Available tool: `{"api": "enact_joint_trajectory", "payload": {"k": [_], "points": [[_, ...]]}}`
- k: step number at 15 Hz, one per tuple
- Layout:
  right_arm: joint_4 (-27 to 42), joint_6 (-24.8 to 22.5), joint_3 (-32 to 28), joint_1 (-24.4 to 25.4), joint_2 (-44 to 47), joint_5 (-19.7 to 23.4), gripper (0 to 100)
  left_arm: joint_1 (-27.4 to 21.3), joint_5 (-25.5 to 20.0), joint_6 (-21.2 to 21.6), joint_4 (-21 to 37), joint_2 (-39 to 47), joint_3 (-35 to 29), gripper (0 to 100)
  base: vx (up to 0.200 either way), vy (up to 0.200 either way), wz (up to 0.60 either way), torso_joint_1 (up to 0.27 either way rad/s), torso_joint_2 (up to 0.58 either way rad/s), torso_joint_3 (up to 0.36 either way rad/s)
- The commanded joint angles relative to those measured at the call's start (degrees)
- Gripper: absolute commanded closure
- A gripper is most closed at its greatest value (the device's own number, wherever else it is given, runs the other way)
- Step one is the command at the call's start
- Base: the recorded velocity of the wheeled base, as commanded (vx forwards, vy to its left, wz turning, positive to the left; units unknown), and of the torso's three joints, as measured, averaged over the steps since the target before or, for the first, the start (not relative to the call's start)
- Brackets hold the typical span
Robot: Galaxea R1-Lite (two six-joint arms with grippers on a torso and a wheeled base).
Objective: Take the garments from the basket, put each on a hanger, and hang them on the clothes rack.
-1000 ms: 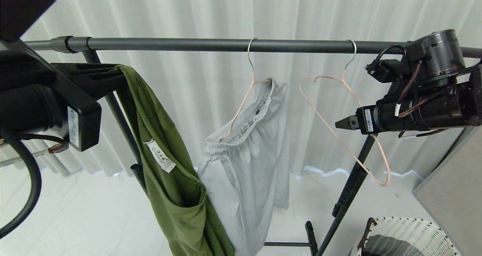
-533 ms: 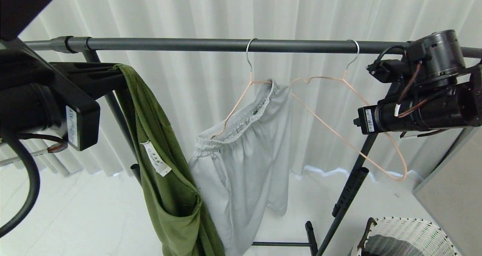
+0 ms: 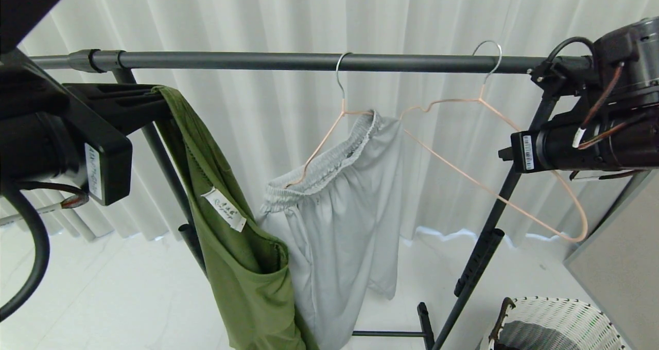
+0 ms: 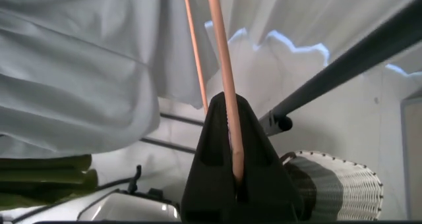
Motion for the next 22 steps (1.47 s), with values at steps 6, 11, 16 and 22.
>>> {"api": "enact_joint_trajectory", "payload": {"k": [6,11,16,22], "points": [[-0.02,-1.06,2.82,0.27,-9.44,0.01,100,0.01,0.12,0.18,-0.02,0.03,-0.01,100,0.0,0.0,0.0,0.0,0.0,0.0],[-0.45,-7.47,8.8,0.36,-16.29,0.1,100,0.09,0.29,0.18,-0.02,-0.05,-0.01,100,-0.2,0.0,0.0,0.004,0.0,0.0],[-0.45,-7.91,11.26,4.32,-19.72,0.18,100,0.36,0.29,0.1,-0.02,0.47,0.08,100,-0.2,0.0,0.0,-0.002,0.0,0.005],[-2.3,-7.83,11.17,15.83,-21.3,2.03,100,0.8,0.82,0.18,-0.02,0.83,0.43,100,-0.067,0.0,0.0,0.001,0.0,0.001]]}}
